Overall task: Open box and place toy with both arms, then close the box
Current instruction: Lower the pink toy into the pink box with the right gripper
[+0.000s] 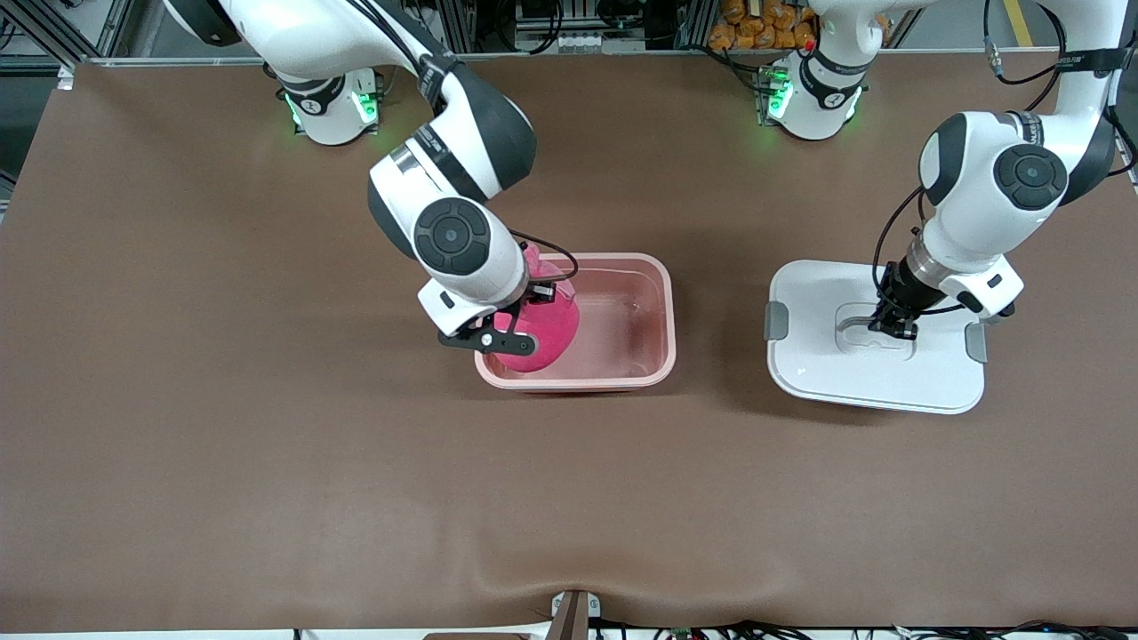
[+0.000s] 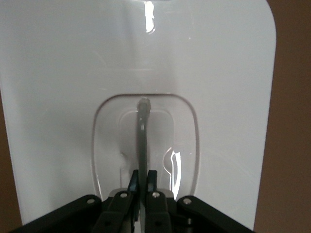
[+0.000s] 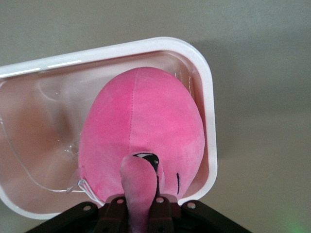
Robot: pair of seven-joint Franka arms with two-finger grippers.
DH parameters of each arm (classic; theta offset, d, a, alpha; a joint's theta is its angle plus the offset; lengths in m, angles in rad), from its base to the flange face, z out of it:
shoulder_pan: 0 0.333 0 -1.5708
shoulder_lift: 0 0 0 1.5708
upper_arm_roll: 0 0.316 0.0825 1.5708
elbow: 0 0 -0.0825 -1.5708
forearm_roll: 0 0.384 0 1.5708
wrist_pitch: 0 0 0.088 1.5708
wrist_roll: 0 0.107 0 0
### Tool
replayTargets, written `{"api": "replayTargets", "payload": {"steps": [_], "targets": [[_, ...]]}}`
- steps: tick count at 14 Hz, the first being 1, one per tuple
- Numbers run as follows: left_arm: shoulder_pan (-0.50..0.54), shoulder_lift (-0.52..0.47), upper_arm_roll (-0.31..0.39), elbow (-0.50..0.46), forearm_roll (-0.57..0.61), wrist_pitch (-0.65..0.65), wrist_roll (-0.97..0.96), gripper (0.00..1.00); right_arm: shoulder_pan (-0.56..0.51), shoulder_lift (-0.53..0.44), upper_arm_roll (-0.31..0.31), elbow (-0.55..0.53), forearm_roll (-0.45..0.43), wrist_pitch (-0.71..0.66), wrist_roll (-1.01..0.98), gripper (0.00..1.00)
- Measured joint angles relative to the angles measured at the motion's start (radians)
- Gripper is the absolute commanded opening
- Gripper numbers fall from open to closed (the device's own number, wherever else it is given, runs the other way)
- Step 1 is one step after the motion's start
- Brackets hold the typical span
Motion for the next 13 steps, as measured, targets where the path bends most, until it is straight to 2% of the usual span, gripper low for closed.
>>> {"api": "replayTargets", "payload": {"steps": [13], "targets": [[-0.004, 0.002, -0.016, 0.000, 0.000, 0.001, -0.005, 0.00, 0.038, 0.105, -0.002, 0.000, -0.035, 0.101, 0.019, 0.00]]}}
